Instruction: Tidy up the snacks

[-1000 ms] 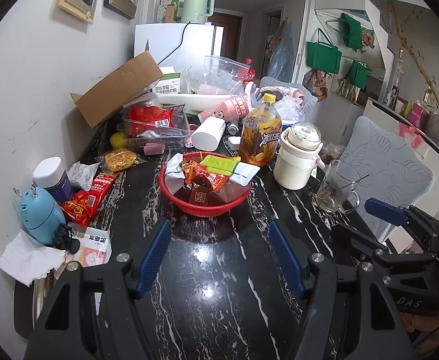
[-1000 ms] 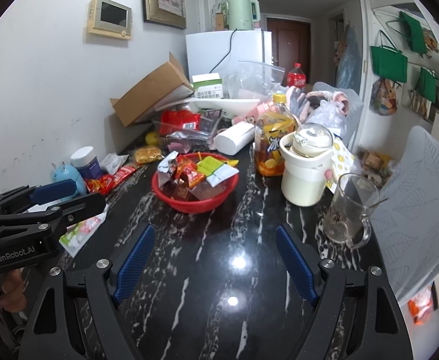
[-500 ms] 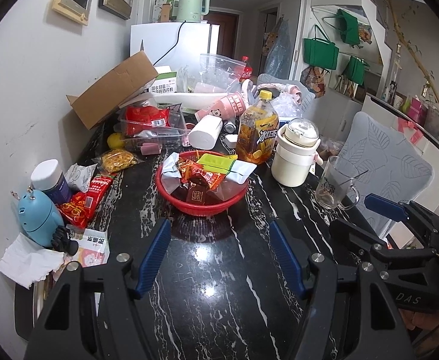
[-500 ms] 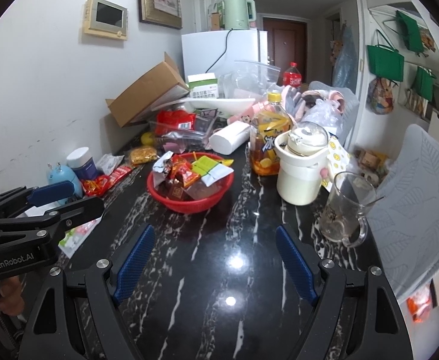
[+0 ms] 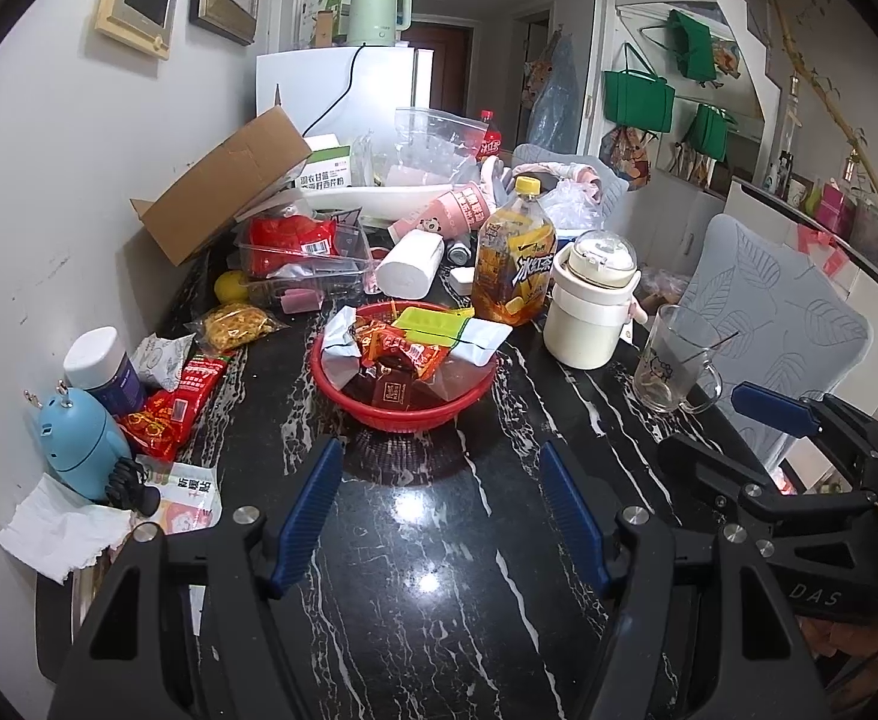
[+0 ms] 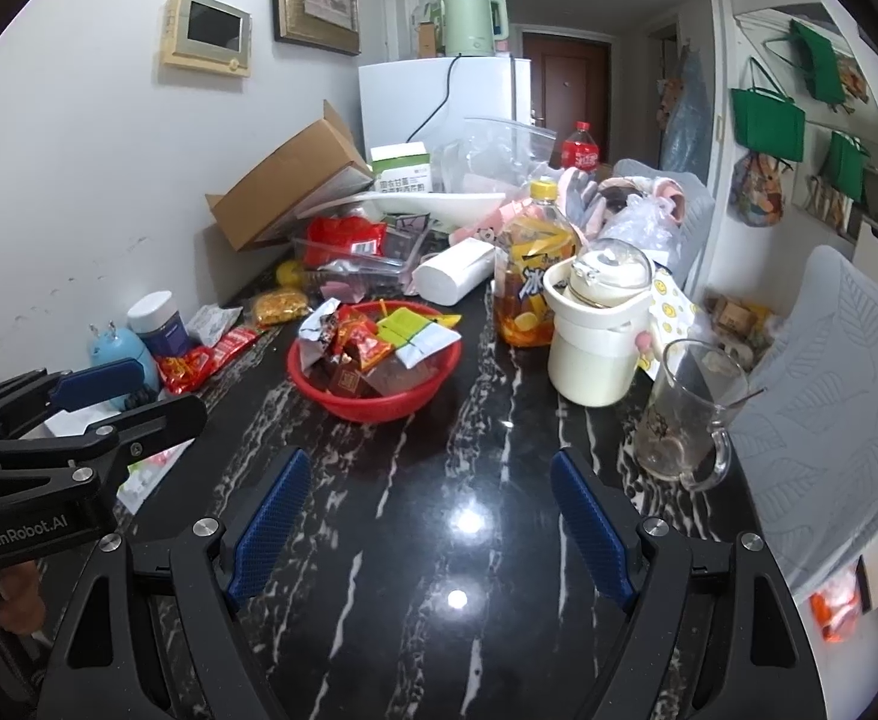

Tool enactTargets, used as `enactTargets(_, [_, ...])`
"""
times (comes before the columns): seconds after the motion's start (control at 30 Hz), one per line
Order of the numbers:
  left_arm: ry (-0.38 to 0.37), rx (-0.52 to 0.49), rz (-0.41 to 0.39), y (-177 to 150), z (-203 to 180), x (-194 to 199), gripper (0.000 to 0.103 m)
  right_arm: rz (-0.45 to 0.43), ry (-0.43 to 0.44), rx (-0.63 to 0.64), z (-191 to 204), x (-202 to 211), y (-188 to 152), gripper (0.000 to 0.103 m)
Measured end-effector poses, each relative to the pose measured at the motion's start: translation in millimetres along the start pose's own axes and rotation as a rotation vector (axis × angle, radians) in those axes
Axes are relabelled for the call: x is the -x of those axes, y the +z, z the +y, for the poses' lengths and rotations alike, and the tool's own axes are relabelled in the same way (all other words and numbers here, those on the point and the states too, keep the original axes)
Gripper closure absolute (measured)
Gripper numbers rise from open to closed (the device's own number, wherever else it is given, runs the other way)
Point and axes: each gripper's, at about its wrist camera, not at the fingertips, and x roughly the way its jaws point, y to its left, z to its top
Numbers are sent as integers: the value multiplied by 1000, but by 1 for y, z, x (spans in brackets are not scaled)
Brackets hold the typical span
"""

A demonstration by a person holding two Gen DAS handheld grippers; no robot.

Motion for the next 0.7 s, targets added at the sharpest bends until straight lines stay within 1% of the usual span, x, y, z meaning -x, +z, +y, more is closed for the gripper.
enactTargets(0.3, [22,-16,4,0,-4,-1,36,8,-5,-7,-4,-2,-3,20])
enactTargets(0.7, [21,-25,16,0,-3,-6,36,16,-12,-8,-6,-5,-2,20])
